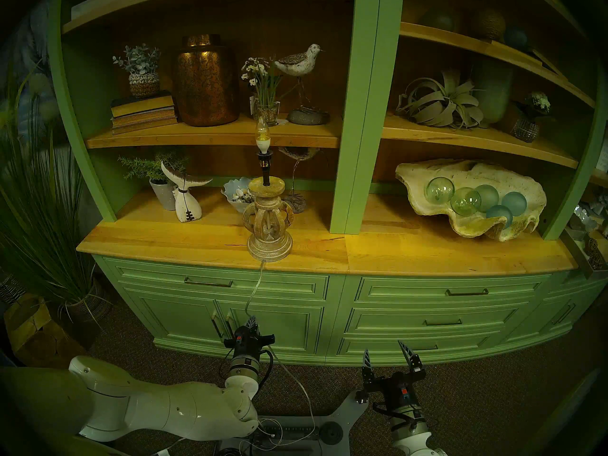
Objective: Grab cable and switch light on
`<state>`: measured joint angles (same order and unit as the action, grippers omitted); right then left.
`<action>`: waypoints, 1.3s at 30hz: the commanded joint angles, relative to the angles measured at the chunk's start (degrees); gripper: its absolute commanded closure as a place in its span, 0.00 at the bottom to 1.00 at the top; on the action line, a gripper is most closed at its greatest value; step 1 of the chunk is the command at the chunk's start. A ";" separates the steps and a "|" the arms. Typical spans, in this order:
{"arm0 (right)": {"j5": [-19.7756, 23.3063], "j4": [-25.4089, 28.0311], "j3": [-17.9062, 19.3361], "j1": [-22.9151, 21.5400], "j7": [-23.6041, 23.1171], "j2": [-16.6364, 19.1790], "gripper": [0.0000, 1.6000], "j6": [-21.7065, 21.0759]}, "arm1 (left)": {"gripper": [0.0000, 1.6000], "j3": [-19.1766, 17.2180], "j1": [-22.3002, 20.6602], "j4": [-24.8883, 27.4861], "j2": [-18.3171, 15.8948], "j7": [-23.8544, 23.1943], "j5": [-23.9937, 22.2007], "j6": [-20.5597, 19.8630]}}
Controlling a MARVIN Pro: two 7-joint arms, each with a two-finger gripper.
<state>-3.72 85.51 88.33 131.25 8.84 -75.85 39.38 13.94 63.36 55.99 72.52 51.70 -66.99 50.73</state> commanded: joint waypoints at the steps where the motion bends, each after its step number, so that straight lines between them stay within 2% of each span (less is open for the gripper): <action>1: -0.02 1.44 0.00 -0.42 0.02 0.00 0.00 0.45 | 1.00 4.50 -4.20 6.99 -5.89 -6.45 1.06 -4.20; 3: -0.02 1.41 0.00 -0.44 0.02 0.00 0.00 0.45 | 1.00 5.26 -4.93 7.62 -6.53 -6.99 1.58 -5.36; 4: -0.02 1.40 0.00 -0.44 0.02 0.00 0.00 0.45 | 1.00 5.63 -5.68 8.73 -7.52 -9.05 1.29 -6.32; 5: -0.02 1.37 -0.01 -0.46 0.02 -0.01 0.00 0.46 | 1.00 5.89 -6.46 9.67 -8.10 -9.20 1.55 -6.32; 6: -0.02 1.34 -0.01 -0.47 0.02 -0.01 0.00 0.46 | 1.00 5.67 -7.10 10.45 -9.05 -11.78 1.14 -6.82; 7: -0.02 1.31 -0.01 -0.49 0.02 -0.01 0.00 0.46 | 1.00 5.02 -7.09 10.39 -9.36 -10.81 2.79 -7.58; 9: -0.03 1.25 -0.01 -0.52 0.02 -0.01 0.00 0.46 | 1.00 5.97 -9.51 11.58 -10.86 -13.05 2.24 -8.21; 10: -0.03 1.22 -0.02 -0.53 0.01 -0.01 0.00 0.46 | 1.00 3.66 -8.43 11.37 -11.32 -13.96 3.43 -8.11; 12: -0.03 1.18 -0.02 -0.55 0.01 -0.01 0.00 0.47 | 1.00 4.94 -10.74 12.70 -12.62 -15.24 3.18 -8.87; 13: -0.03 1.17 -0.02 -0.56 0.01 -0.01 0.00 0.47 | 1.00 2.78 -9.32 12.66 -13.16 -16.48 4.37 -9.15; 14: -0.03 1.15 -0.02 -0.57 0.01 -0.02 0.00 0.47 | 1.00 4.18 -10.76 14.05 -13.94 -17.85 4.05 -8.93; 17: -0.03 1.20 -0.02 -0.55 0.02 -0.01 0.00 0.49 | 1.00 5.25 -12.43 16.92 -16.06 -21.23 3.98 -10.82; 18: -0.03 1.22 -0.02 -0.54 0.02 -0.01 0.00 0.49 | 1.00 4.70 -11.81 17.40 -16.18 -20.98 4.37 -11.41; 19: -0.03 1.25 -0.02 -0.53 0.02 -0.01 0.00 0.50 | 1.00 6.16 -13.12 18.77 -16.95 -22.87 3.32 -12.12; 24: -0.03 1.35 -0.01 -0.48 0.02 -0.01 0.00 0.50 | 1.00 8.01 -14.05 23.43 -18.63 -28.47 1.33 -14.87; 25: -0.03 1.36 -0.01 -0.47 0.02 -0.01 0.00 0.49 | 1.00 8.92 -14.26 23.13 -18.08 -27.99 1.64 -15.10; 29: -0.02 1.51 0.00 -0.39 0.02 0.00 0.00 0.46 | 1.00 11.17 -15.71 25.20 -19.18 -31.91 -0.60 -18.34; 33: -0.02 1.55 0.01 -0.36 0.02 0.00 0.00 0.44 | 1.00 11.16 -16.72 25.26 -20.93 -36.75 -2.05 -17.42; 37: -0.02 1.52 0.01 -0.38 0.02 0.00 0.00 0.44 | 1.00 10.22 -16.79 22.76 -21.45 -40.01 -1.61 -15.06; 39: -0.02 1.47 0.00 -0.41 0.02 0.00 0.00 0.46 | 1.00 8.94 -16.10 20.57 -21.06 -40.93 -1.76 -12.09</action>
<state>-3.72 85.43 88.33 131.17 8.84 -75.85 39.39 25.55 49.21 79.64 52.20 15.29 -68.87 32.97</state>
